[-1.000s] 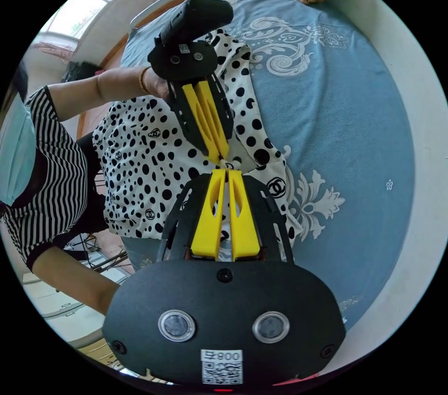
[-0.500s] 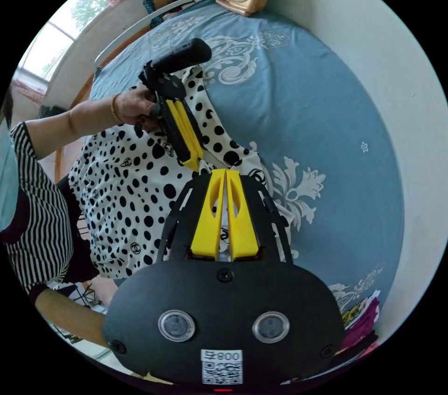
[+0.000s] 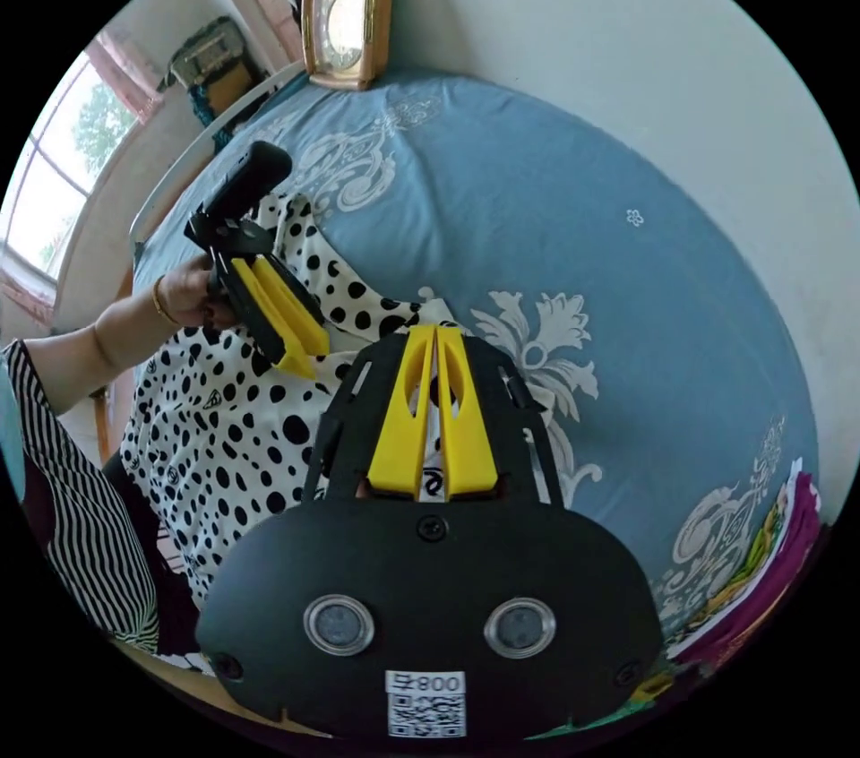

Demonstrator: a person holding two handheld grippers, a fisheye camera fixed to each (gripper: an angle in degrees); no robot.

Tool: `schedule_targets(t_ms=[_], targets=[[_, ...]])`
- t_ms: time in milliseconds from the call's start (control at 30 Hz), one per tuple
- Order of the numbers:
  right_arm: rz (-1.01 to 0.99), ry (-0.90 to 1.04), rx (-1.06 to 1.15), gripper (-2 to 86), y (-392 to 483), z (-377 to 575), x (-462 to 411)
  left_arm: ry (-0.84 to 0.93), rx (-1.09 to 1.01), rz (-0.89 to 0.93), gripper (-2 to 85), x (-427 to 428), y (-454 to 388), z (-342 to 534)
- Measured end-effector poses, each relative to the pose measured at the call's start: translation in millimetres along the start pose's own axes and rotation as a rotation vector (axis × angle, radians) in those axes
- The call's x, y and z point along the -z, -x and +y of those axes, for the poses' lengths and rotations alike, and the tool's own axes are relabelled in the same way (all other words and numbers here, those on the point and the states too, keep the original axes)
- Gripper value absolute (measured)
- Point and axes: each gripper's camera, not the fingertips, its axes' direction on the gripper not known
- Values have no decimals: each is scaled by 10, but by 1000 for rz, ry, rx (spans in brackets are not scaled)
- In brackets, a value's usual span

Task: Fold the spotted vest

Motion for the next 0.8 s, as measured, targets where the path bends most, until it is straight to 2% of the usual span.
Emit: schedule_targets(t_ms=[167,333,400,467,600,800], targets=[[-39,-76,26,0,232,389,164,-80,-16,-166,72,160,-342,254],[-15,41,55,0,338,499,-118,-126,-55,-445,32,208,-849,762],[-93,32,10,1,207,492,-103,-103,-47,-554,21,143,-903,859],[-133,19,-20,2,157,519,-58,-147,-51,-527,17,148,-952,931],[-76,-39,40,7,383,662,136,-269,-94,-634,23,197,-1352,1191],[-22,-11,252,45,794,579,94,-130,-217,-703,74,1,-1709,1268]])
